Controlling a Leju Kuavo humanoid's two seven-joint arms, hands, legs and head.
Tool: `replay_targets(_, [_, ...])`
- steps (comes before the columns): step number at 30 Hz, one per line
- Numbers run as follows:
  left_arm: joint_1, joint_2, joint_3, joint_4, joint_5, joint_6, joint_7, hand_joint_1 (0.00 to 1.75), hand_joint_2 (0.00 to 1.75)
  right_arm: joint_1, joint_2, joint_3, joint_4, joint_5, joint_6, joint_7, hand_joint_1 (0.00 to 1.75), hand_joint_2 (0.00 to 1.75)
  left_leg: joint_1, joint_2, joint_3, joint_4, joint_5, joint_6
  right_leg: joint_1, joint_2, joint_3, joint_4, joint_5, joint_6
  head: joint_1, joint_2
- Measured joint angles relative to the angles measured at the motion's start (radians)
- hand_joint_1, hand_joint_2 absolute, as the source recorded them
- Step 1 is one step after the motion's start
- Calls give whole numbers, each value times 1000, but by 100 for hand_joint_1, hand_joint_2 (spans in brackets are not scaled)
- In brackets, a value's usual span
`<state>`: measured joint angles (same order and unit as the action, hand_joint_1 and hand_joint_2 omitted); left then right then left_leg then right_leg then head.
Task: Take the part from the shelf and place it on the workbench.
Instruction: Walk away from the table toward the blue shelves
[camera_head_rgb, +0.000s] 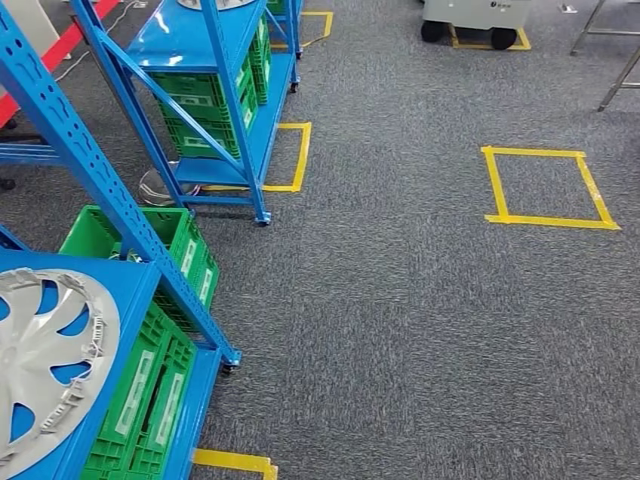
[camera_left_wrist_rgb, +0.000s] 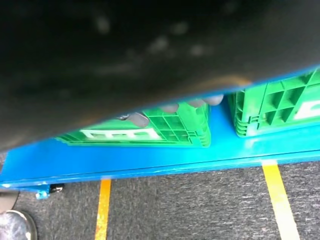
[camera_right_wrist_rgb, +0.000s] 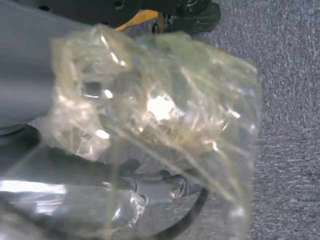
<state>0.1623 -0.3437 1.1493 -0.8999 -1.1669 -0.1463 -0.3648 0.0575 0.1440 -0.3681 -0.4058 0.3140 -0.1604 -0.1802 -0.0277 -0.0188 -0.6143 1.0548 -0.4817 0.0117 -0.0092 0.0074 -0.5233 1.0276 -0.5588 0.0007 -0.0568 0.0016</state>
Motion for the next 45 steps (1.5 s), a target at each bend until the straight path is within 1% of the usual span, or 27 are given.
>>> replay_targets(1, [0,0,0,0,0,0,0,0,0,0,0,0,0,0,0,0,0,0,2,2,-12,30,-22,-7,-2,-2,6,-4,2,-5,-2,0])
replay_targets(2, [0,1,0,0,0,0,0,0,0,-1,0,0,-1,0,0,-1,0,0,6,4,-33,80,-52,-15,-3,-4,11,-6,3,-8,-4,0])
replay_targets(3, [0,1,0,1,1,0,0,0,0,-1,0,0,-1,0,0,-1,0,0,11,6,-62,145,-86,-21,-3,-6,12,-7,2,-10,-6,0])
replay_targets(4, [0,1,0,1,1,0,0,0,0,-1,0,-1,-1,0,0,-1,0,0,17,7,-92,210,-112,-26,-3,-8,14,-7,0,-10,-6,0])
replay_targets(5, [0,1,0,2,1,0,0,0,0,0,0,-1,-1,0,0,-1,0,0,22,8,-113,254,-122,-30,-3,-9,16,-7,-3,-9,-6,0])
replay_targets(6, [0,1,0,2,1,0,0,0,0,0,0,-2,-1,0,0,-1,0,0,27,9,-117,263,-113,-33,-3,-9,19,-7,-6,-8,-6,0])
replay_targets(7, [0,1,0,2,1,0,0,0,0,0,0,-3,-1,0,0,-1,0,0,32,9,-104,234,-85,-35,-4,-9,24,-7,-9,-7,-6,0])
replay_targets(8, [0,1,0,3,1,0,0,0,0,0,0,-3,-1,0,0,-1,0,0,35,10,-74,173,-46,-36,-4,-9,30,-7,-14,-4,-6,0])
replay_targets(9, [0,1,0,3,1,-1,-1,0,0,0,0,-4,-1,0,0,-1,0,0,36,11,-40,108,-16,-36,-4,-9,33,-7,-19,0,-6,0])
replay_targets(10, [0,1,0,3,1,-2,-1,0,0,-1,0,-4,-1,1,0,-1,0,0,36,11,-10,50,0,-33,-3,-8,35,-7,-24,5,-6,0])
replay_targets(11, [-1,1,0,3,1,-2,-2,0,0,-2,0,-5,-2,2,0,-1,0,0,33,12,9,13,3,-30,-3,-9,35,-7,-29,10,-5,0])
replay_targets(13, [-1,0,1,3,1,-4,-5,0,0,-3,0,-6,-2,6,1,-2,0,0,28,12,22,-12,-7,-20,-3,-10,37,-11,-34,19,-5,0])
replay_targets(15, [-1,0,3,4,-1,-6,-7,0,0,-3,0,-7,-2,11,1,-3,0,0,26,11,25,-19,-6,-18,-5,-12,44,-19,-33,10,-5,0])
replay_targets(17, [-1,-1,5,7,-6,-9,-9,0,0,-3,0,-9,-3,16,1,-4,0,0,26,11,27,-24,-5,-17,-5,-12,52,-26,-31,-1,-4,0])
replay_targets(18, [-1,-2,6,9,-8,-11,-11,0,0,-3,0,-10,-3,18,1,-4,0,0,25,11,28,-24,-6,-15,-5,-11,55,-30,-31,-1,-4,0])
replay_targets(21, [-2,-2,9,17,-15,-13,-15,0,0,-4,1,-13,-3,27,2,-5,0,0,25,12,32,-24,-11,-8,-5,-12,58,-40,-30,4,-4,0])
replay_targets(22, [-2,-2,10,20,-18,-13,-17,0,0,-4,1,-13,-3,32,1,-5,0,0,25,12,32,-24,-12,-6,-5,-12,59,-42,-30,7,-4,0])
replay_targets(25, [-3,-1,13,23,-25,-14,-18,0,0,-4,1,-14,-3,46,0,-5,0,0,24,12,33,-23,-12,-6,-6,-12,60,-45,-28,23,-4,0])
replay_targets(26, [-4,-1,15,23,-26,-14,-18,0,0,-4,1,-15,-3,50,-1,-5,0,0,24,12,33,-23,-12,-5,-7,-12,60,-45,-28,26,-5,0])
replay_targets(29, [-7,-1,23,23,-26,-14,-18,0,0,-4,1,-15,-3,56,-2,-5,0,0,24,12,35,-23,-11,-5,-7,-12,60,-45,-27,28,-5,0])
replay_targets(36, [-10,-1,29,24,-26,-14,-18,0,0,-4,1,-16,-3,58,-2,-5,0,0,26,12,39,-24,-11,-5,-4,-12,63,-44,-28,28,-5,0])
replay_targets(38, [-10,-1,30,24,-26,-14,-18,0,0,-4,1,-16,-3,59,-2,-5,0,0,25,12,38,-22,-12,-3,-6,-12,64,-45,-27,30,-5,0])
replay_targets(42, [-11,0,34,24,-26,-17,-18,0,0,-5,1,-16,-3,67,-5,-4,0,0,19,12,38,-20,-16,3,-11,-13,66,-49,-26,38,-6,0])
replay_targets(44, [-11,-1,35,26,-27,-19,-18,0,0,-6,2,-16,-4,72,-7,-4,0,0,20,10,43,-31,-12,11,-11,-14,71,-50,-30,44,-5,0])
replay_targets(45, [-11,-1,35,28,-27,-20,-18,0,0,-6,3,-17,-5,75,-8,-4,0,0,23,8,48,-39,-9,17,-10,-14,67,-37,-41,46,-4,0])
